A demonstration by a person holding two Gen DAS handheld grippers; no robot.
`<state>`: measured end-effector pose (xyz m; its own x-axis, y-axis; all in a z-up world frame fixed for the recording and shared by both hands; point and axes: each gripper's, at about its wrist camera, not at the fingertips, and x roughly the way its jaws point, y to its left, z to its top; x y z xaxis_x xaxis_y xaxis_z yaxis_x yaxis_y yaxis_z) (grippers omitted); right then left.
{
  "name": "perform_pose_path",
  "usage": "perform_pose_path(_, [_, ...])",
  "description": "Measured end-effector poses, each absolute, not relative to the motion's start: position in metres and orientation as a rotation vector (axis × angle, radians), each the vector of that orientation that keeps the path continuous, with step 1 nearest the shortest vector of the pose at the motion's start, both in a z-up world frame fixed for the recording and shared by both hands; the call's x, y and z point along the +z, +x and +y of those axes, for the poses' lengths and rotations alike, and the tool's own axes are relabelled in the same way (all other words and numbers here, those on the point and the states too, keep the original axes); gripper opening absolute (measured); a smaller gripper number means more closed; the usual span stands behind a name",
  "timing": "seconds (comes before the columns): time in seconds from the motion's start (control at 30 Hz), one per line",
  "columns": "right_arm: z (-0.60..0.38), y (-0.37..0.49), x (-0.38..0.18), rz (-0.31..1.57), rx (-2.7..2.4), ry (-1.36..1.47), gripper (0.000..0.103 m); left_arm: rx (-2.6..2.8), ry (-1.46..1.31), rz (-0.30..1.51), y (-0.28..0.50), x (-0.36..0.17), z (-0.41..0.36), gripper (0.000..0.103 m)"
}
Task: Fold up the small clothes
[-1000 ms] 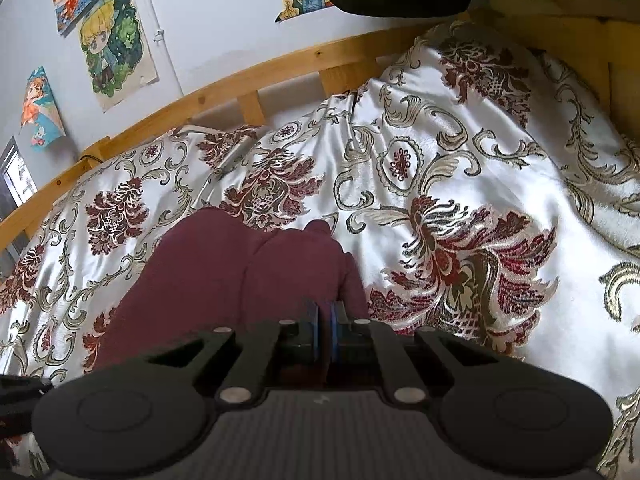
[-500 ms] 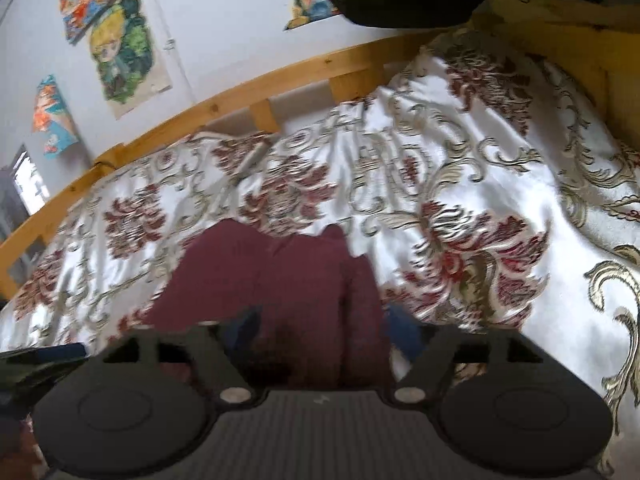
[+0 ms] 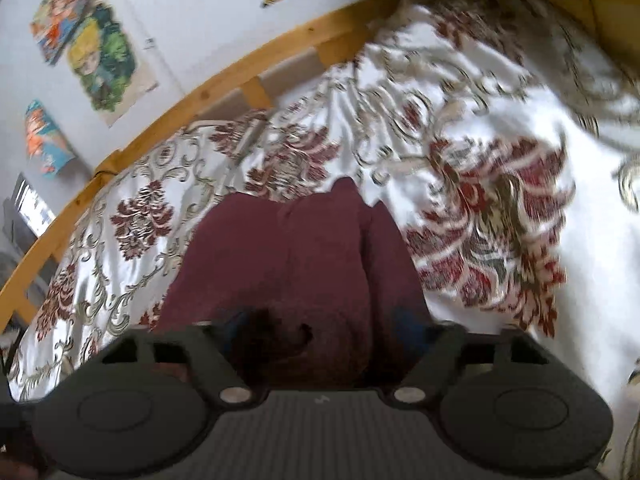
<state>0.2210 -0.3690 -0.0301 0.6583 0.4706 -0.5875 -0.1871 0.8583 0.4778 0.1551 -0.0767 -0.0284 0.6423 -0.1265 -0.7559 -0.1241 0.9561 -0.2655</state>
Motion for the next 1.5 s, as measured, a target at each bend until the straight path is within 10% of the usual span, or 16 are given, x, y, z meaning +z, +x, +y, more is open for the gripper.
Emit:
perform_pose_path(0.07, [-0.374, 0.223, -0.033, 0.781, 0.378, 0.445, 0.024, -0.005, -0.305, 0.877, 0.156, -0.029, -0.079, 0.102])
perform_pose_path(0.13, [-0.379, 0.219, -0.027, 0.754, 0.37, 0.44, 0.015, -0.012, -0.293, 0.874, 0.156, -0.028, -0.081, 0.102])
perform_pose_path(0.7, [-0.375, 0.215, -0.03, 0.787, 0.303, 0.219, 0.016, -0.12, -0.36, 0.879, 0.157, -0.034, -0.083, 0.102])
perform_pose_path(0.8, [-0.382, 0.218, -0.026, 0.752, 0.332, 0.296, 0.026, -0.112, -0.363, 0.896, 0.159, -0.039, -0.081, 0.102])
perform_pose_path(0.87, [-0.387, 0.224, -0.023, 0.715, 0.338, 0.342, 0.054, -0.113, -0.372, 0.908, 0.161, -0.042, -0.079, 0.102])
perform_pose_path(0.97, [-0.391, 0.238, -0.023, 0.667, 0.352, 0.377, 0.059, -0.121, -0.383, 0.915, 0.163, -0.046, -0.078, 0.102])
perform_pose_path(1.03, [-0.389, 0.25, -0.027, 0.664, 0.357, 0.379, 0.055, -0.127, -0.381, 0.914, 0.165, -0.048, -0.078, 0.102])
perform_pose_path(1.2, [-0.377, 0.264, -0.035, 0.665, 0.37, 0.312, 0.008, -0.135, -0.376, 0.912, 0.167, -0.049, -0.079, 0.102])
perform_pose_path(1.5, [-0.372, 0.265, -0.047, 0.695, 0.318, 0.202, 0.008, -0.148, -0.339, 0.899, 0.168, -0.047, -0.084, 0.102])
